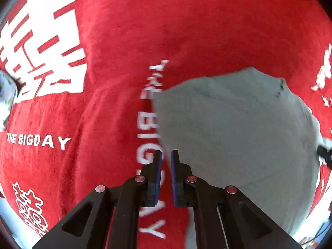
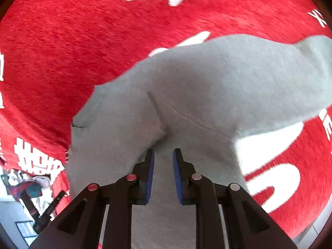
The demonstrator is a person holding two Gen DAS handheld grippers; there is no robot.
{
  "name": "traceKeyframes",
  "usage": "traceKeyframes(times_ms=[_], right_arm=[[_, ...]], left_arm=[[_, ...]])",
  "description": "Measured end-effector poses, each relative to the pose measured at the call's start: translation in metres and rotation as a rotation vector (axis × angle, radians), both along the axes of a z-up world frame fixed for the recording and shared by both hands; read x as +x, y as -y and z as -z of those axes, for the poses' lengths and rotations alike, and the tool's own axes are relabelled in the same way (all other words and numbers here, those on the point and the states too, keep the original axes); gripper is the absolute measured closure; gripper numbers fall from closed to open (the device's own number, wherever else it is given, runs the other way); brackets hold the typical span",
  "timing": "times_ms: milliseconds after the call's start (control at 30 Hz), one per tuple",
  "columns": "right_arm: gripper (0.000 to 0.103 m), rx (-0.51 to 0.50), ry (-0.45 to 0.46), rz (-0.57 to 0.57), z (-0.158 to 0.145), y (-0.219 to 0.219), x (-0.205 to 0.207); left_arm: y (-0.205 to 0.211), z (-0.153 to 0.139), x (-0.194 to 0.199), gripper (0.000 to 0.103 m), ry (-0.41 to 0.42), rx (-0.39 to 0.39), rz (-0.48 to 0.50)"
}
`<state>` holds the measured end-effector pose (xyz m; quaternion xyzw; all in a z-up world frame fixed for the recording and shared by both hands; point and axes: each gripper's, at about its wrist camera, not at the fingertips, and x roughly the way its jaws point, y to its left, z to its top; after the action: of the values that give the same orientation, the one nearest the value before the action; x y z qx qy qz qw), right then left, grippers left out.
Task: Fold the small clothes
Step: 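Fold the held sleeve across the sweatshirt body with the left gripper, then grasp the other sleeve cuff with the right gripper and lift it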
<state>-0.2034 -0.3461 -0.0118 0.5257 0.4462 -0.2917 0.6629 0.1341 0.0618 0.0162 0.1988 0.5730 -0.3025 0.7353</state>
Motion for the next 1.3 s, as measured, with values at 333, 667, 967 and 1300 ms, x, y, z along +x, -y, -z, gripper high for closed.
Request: traceKeyframes(times_ms=[333,667,967,1300], right_arm=[[0.081,-0.056,-0.133,-0.156,0.019,-0.006,0.032],[0.057,0.072,0.043,-0.014,0.008,0.014,-0.063],[0.032,0.145,0.126,0.283,0.014,0.055,-0.171],[0.031,0.148,0.099,0.532,0.032,0.095,-0.257]], left_arm=[[0.067,0.031,-0.069,0.094,-0.067,0.044,0.036],[0.108,0.019,-0.123,0.094,-0.022,0.104,0.088],[0.147,0.008,-0.157,0.001,0.009,0.092,0.08],[0.209,0.002,-0.189,0.001,0.087,0.117,0.113]])
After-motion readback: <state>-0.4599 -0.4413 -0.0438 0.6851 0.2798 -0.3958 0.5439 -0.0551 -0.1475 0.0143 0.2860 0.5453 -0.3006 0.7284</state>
